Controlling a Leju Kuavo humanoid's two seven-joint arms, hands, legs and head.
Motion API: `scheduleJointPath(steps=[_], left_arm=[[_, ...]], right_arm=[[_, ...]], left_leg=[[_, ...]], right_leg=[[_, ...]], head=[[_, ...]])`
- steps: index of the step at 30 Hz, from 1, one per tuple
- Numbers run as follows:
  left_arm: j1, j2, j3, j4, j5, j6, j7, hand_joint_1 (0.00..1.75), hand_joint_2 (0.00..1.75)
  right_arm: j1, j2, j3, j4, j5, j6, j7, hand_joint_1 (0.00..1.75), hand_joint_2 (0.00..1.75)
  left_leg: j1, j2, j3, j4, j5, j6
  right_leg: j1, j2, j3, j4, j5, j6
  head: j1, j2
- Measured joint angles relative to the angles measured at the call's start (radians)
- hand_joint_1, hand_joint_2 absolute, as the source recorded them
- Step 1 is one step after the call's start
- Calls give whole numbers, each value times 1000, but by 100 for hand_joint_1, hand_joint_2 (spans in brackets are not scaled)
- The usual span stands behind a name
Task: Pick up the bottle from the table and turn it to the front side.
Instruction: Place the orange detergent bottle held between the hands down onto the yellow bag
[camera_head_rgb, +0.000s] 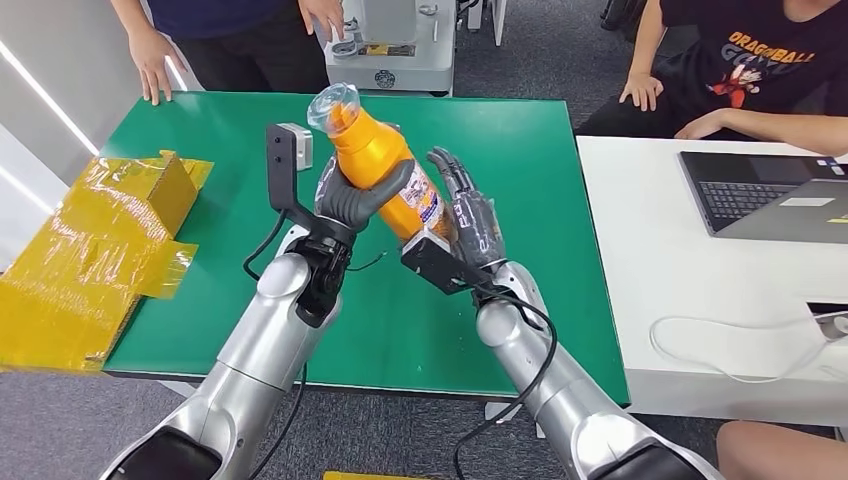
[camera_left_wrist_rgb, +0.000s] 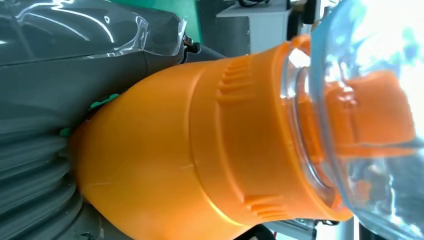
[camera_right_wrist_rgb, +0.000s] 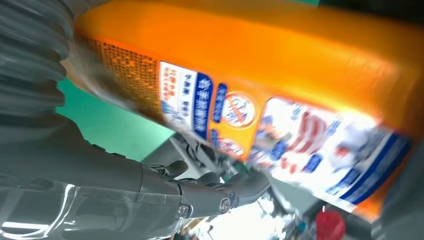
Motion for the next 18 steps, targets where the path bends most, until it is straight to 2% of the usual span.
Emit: scheduleJointPath(steps=[8,13,18], left_arm=[[-12,-1,20,-36,-12,12,6,175,175],[13,34,51,-45,-34,30,16,175,175],[46,70,72,-46,-41,39,10,175,175]], right_arm=[[52,-25,-50,-142,-67,-58,-21,0,175],[102,-78,-119,-343,-143,-121,-6,0,175],[184,-124,-147,-570,-219,-98,18,0,175]], left_leg=[[0,0,0,0,0,0],[0,0,0,0,0,0],[0,0,0,0,0,0]], right_leg=[[0,0,0,0,0,0],[0,0,0,0,0,0],[0,0,0,0,0,0]], head=[[0,0],[0,0],[0,0]])
